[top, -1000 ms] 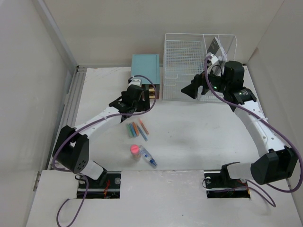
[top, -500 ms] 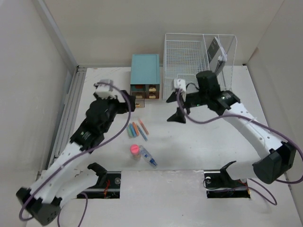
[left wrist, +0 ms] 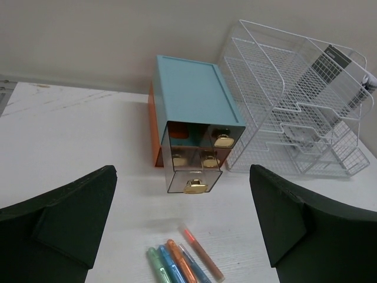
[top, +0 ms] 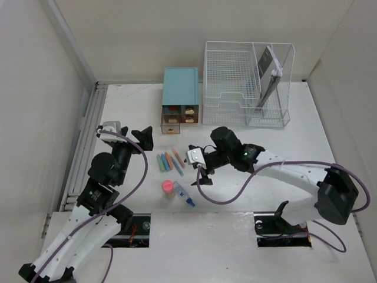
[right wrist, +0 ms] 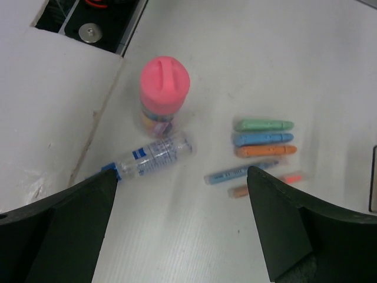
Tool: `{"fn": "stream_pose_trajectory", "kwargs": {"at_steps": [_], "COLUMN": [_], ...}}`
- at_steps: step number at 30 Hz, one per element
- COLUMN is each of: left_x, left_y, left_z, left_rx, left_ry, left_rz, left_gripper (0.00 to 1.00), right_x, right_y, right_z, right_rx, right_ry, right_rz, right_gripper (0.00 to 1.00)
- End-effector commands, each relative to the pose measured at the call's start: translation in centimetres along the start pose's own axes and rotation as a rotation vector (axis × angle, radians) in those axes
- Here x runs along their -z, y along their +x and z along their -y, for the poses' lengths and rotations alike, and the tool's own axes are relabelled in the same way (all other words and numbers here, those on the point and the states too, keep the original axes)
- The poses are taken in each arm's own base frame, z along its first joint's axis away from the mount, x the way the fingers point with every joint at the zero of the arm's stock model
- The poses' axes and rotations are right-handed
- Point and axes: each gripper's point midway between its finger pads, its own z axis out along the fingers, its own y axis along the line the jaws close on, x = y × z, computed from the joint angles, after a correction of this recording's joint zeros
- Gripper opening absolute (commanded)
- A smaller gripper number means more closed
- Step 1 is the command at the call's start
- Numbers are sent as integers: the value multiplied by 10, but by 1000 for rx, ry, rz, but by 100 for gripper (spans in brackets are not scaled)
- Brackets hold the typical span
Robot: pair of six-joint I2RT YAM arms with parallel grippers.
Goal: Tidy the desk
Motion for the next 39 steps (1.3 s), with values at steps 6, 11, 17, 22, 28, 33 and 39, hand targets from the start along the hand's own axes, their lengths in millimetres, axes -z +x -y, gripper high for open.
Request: {"fn": "stream_pose_trajectory", "kwargs": {"at_steps": [6,11,17,22,28,33,39], "left_x": [7,15,25,32,32,32,32], "left_y": [-28,-37,-46,-52,-52,-52,-52], "left_z": [-5,-16,-43,-46,-46,-44,-44], "left_rx": [9,36,89,109,109,108,108], "left_ry": [-20,-72,-213,-213,-213,-204,-204], "left_rz": [100,142,199,233,233,231,231], "left_gripper": [95,95,94,94,94,94,94], "right_x": [-52,-73,-94,-110,-122,-122,-123], "right_y": [-26,-28,-31,-34,-26,-23,-17], "right_z": [13,7,-2,-13,-23,-19,-20], "right_rx": [77,71,52,47,40,41,30], "right_ry": [-55,-101,-165,-218,-236,-216,-217], "right_rz": [70,67,80,89,63,48,31], "right_gripper": [95,94,91,89,85,78,67]}}
